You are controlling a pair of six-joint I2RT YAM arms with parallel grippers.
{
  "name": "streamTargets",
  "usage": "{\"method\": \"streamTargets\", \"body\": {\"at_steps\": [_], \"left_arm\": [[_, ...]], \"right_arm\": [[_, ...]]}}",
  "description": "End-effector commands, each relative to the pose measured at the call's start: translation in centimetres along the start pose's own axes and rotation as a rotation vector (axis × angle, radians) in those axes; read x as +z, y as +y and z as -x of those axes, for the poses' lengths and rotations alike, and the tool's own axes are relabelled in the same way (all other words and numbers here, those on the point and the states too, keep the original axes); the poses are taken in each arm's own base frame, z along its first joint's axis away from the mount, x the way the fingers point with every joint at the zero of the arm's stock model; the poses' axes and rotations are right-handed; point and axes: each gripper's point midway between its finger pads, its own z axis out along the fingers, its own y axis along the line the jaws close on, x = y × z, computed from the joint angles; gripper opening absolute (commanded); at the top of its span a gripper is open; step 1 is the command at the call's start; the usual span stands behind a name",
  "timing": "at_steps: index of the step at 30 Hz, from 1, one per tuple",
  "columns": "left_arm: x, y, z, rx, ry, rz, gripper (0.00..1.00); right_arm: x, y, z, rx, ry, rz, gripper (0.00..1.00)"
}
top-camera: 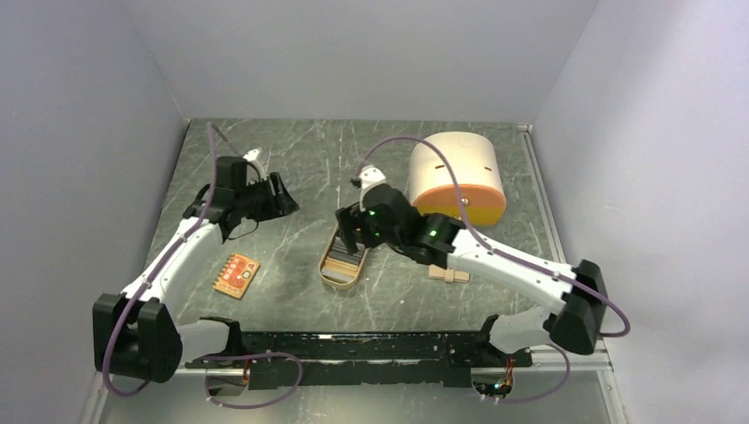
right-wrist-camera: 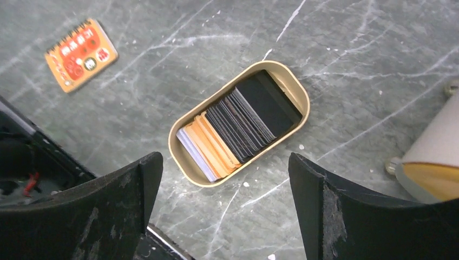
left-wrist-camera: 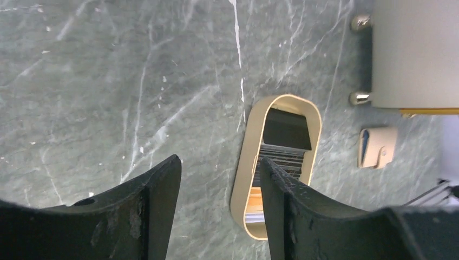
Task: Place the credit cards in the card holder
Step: Pick up the credit card from the storage box.
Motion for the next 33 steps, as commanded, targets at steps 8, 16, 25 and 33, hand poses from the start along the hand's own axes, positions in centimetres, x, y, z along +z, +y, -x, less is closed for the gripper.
{"method": "streamTargets", "body": {"at_steps": [8, 16, 25, 33], "left_arm": [[-1.5, -2.5, -3.6, -0.17, 0.099, -0.356, 0.5], [-1.1, -1.0, -6.6, -0.201, 0.131, -0.306, 0.5], [-0.6, -1.0, -8.1, -0.233, 0.165, -0.333, 0.48], [-0.3, -0.9, -8.6, -0.251, 0.178, -0.337, 0.47]], "right_arm": [[7.7, 2.5, -3.0, -0.292, 0.128, 0.031, 0.81], [8.6, 3.1, -5.4, -0.551, 0.153, 0.075, 0.94], [10.0, 2.4, -8.8, -0.683, 0.216, 0.099, 1.0], [11.0, 3.7, -11.8, -0.732, 0.296, 0.224, 1.0]]}}
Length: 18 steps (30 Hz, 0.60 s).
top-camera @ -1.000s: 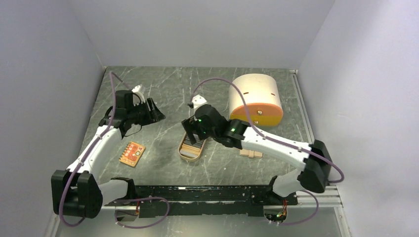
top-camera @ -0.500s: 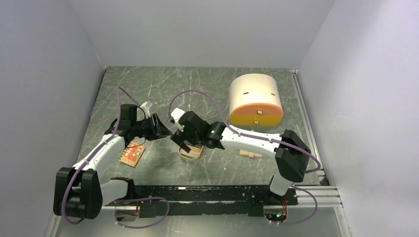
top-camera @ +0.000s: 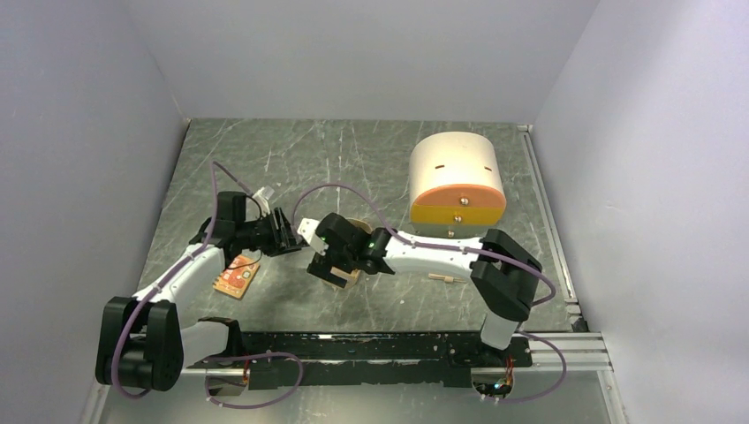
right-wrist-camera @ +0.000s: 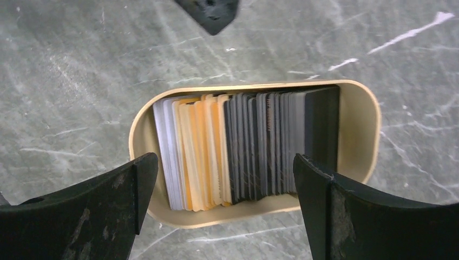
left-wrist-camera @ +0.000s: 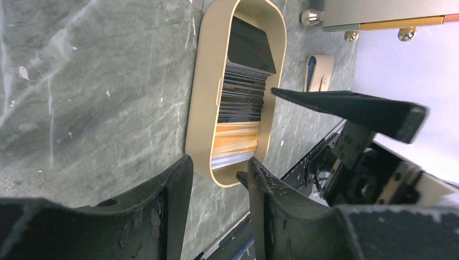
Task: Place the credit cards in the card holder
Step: Pick up the credit card from the storage box.
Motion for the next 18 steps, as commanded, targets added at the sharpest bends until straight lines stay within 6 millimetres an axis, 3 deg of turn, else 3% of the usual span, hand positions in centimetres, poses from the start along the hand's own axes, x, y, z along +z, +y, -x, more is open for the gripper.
{"method": "streamTargets", "body": {"at_steps": [1, 8, 13, 18], "left_arm": [[0.3, -0.4, 0.0, 0.004, -0.002, -0.036, 0.47], [1.3, 0.3, -1.3, -0.024, 0.025, -0.047, 0.46], [1.8, 0.4, -1.5, -0.02, 0.034, -0.045, 0.46], [2.8, -0.2, -2.3, -0.013, 0.059, -0.053, 0.45]], "right_arm": [[1.3, 1.1, -0.6, -0.056, 0.02, 0.065, 1.0], [2.2, 0.8, -2.1, -0.121, 0.075, 0.041, 1.0], [2.7, -1.9, -1.8, -0.117, 0.1, -0.142, 1.0], [0.7, -5.2, -0.2, -0.073, 0.011, -0.348, 0.94]]}}
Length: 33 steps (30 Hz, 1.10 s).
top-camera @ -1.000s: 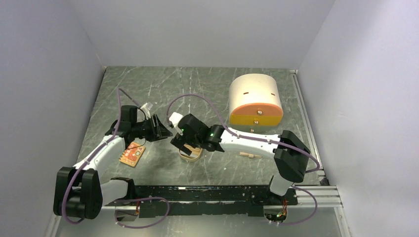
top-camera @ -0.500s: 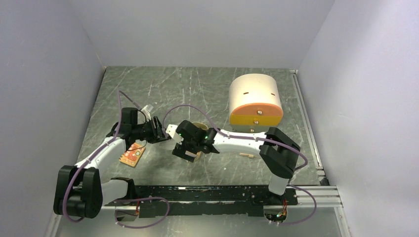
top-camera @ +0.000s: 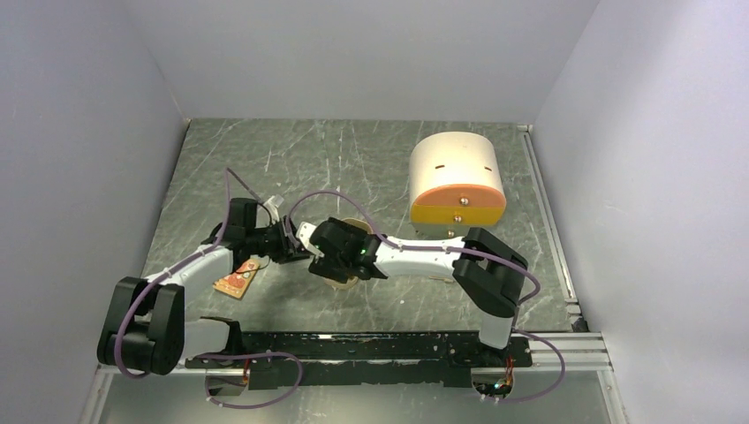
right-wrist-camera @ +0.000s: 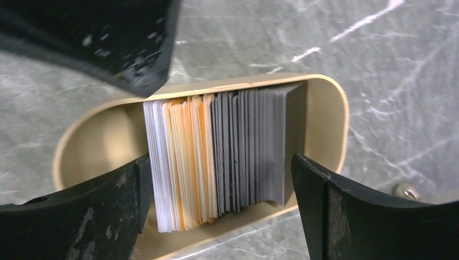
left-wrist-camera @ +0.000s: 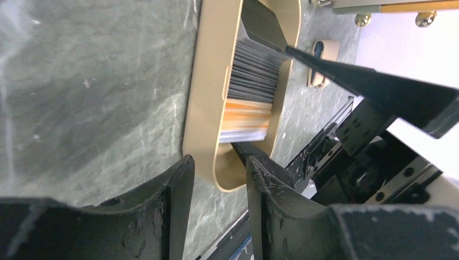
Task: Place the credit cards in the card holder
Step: Pick up the credit card from the storage box.
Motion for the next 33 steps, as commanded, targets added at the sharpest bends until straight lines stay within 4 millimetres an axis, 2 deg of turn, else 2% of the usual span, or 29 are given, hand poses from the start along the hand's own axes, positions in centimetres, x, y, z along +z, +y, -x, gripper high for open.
{"method": "streamTargets", "body": {"at_steps": [1, 4, 8, 13, 20, 26, 33], "left_arm": [[1.0, -1.1, -0.2, 0.033, 0.003, -0.031, 0.45], [1.4, -1.8, -0.5, 0.043, 0.012, -0.035, 0.45], [1.8, -1.7, -0.6, 0.05, 0.012, -0.009, 0.44], [1.7, -1.3, -1.0, 0.043, -0.001, 0.006, 0.44], [1.9, -1.4, -1.1, 0.055, 0.009, 0.005, 0.42], [2.5, -1.3, -1.7, 0.049, 0.021, -0.01, 0.42], [2.8, -1.2, -2.1, 0.063, 0.036, 0.003, 0.42]], "right_arm": [[-1.7, -4.3, 1.4, 0.05, -0.073, -0.223, 0.92], [-2.4, -5.2, 1.6, 0.066, -0.086, -0.261, 0.9], [-1.6, -5.5, 0.9, 0.066, -0.067, -0.279, 0.89], [-1.3, -5.8, 0.9, 0.11, -0.069, -0.254, 0.8], [-0.9, -7.4, 0.0, 0.17, -0.052, -0.234, 0.73], [-0.5, -7.4, -0.4, 0.183, -0.043, -0.201, 0.75], [0.1, -7.4, -0.5, 0.139, -0.037, -0.198, 0.88]]}}
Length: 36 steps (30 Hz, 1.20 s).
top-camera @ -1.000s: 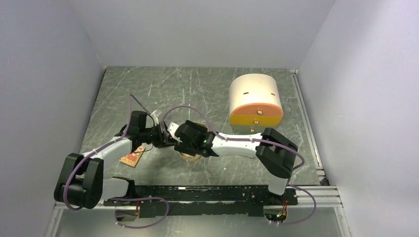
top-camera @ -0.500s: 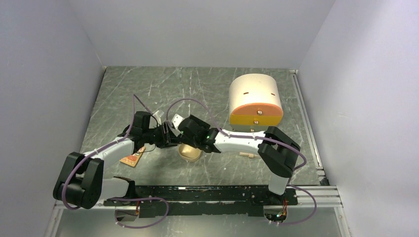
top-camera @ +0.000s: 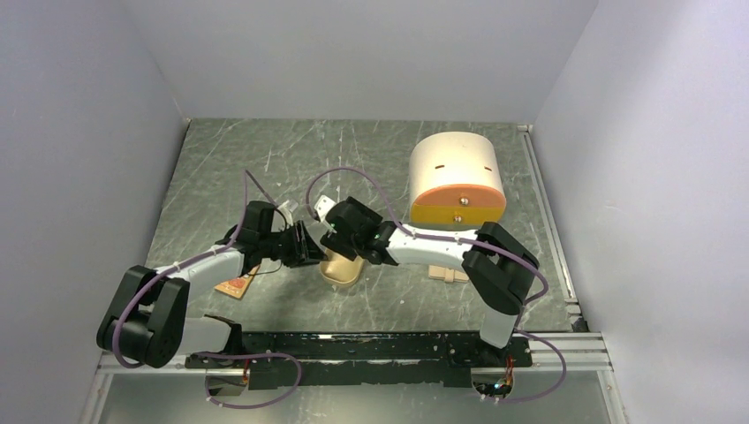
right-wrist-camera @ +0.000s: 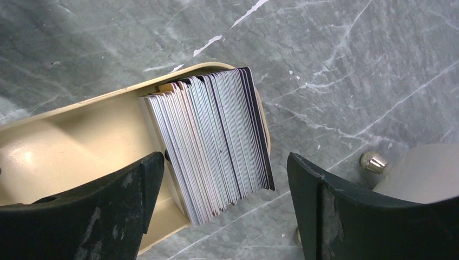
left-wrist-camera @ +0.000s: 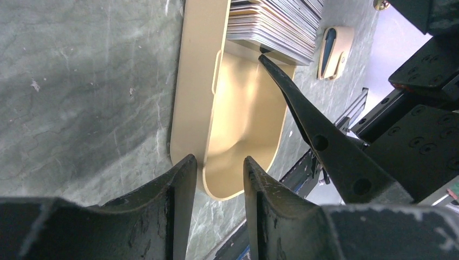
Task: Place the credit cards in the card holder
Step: Pick up the credit card from the storage box.
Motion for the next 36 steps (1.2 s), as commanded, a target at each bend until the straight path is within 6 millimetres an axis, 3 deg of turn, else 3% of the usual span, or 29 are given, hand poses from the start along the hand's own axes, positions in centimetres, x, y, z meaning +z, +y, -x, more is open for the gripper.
{"method": "streamTargets", "body": {"at_steps": [1, 10, 20, 32, 36], "left_arm": [[0.4, -0.2, 0.1, 0.028, -0.011, -0.01, 0.42], [1.3, 0.4, -1.1, 0.017, 0.013, -0.009, 0.42], [1.7, 1.0, -1.2, 0.022, 0.021, 0.019, 0.4], [2.2, 1.0, -1.1, 0.02, 0.017, 0.022, 0.37], [2.4, 1.0, -0.9, 0.02, 0.014, 0.021, 0.35]], "right_arm": [[0.5, -0.3, 0.7, -0.027, -0.015, -0.002, 0.9], [1.4, -0.3, 0.4, -0.084, 0.003, -0.011, 0.91], [0.0, -3.0, 2.0, -0.044, -0.037, -0.076, 0.72], [-0.3, -3.2, 1.9, -0.035, -0.038, -0.065, 0.5], [-0.3, -3.2, 1.9, -0.039, -0.034, -0.065, 0.38]]}}
